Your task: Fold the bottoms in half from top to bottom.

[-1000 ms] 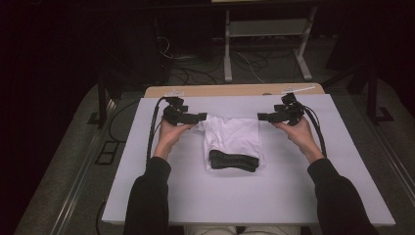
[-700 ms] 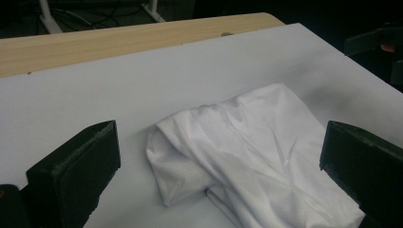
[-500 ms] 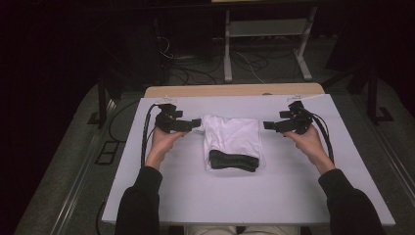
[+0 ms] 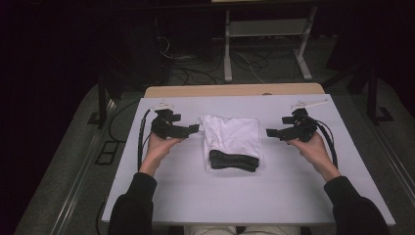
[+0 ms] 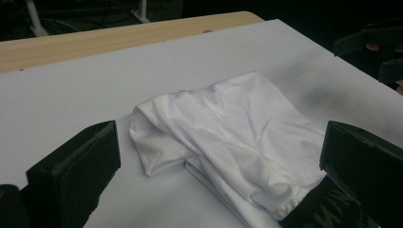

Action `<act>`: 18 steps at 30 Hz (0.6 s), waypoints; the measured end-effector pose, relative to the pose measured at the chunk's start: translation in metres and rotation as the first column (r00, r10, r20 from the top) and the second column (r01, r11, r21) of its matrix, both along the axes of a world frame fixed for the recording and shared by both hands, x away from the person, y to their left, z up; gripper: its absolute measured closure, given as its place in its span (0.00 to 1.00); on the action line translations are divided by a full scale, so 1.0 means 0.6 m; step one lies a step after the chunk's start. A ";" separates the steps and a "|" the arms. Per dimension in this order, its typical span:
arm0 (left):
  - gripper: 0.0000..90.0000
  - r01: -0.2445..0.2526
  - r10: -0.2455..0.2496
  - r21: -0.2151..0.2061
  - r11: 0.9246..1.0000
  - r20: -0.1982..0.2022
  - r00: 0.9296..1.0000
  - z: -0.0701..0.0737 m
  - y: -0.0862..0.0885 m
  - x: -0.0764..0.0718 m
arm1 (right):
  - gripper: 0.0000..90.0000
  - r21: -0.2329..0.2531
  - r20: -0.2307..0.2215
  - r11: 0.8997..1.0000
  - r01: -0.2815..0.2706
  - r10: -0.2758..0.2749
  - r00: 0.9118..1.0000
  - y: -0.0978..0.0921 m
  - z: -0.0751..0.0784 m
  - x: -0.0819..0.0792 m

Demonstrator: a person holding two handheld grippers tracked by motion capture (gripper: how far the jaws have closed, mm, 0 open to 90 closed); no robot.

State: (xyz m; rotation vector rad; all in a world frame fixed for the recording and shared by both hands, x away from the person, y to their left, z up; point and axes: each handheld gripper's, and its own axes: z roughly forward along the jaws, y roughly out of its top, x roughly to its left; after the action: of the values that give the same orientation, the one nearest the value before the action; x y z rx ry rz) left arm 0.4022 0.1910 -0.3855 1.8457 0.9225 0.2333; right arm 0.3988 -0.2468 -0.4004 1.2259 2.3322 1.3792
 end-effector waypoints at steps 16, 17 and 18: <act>0.00 0.004 -0.004 -0.009 1.000 0.013 1.000 -0.005 0.013 -0.039 | 0.00 0.004 0.015 1.000 0.000 0.000 1.000 -0.015 -0.003 -0.043; 0.00 0.003 -0.003 -0.011 1.000 0.009 1.000 -0.005 0.013 -0.041 | 0.00 0.006 0.015 1.000 0.001 -0.001 1.000 -0.017 -0.003 -0.047; 0.00 0.004 -0.004 -0.010 1.000 0.015 1.000 -0.005 0.014 -0.045 | 0.00 0.007 0.014 1.000 0.002 -0.002 1.000 -0.018 -0.004 -0.050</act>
State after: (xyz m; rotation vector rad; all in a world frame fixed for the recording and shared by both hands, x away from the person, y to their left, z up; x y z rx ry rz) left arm 0.3751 0.1996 -0.3882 1.8337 0.9079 0.2397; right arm 0.3690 -0.2574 -0.4027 1.2158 2.3183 1.3919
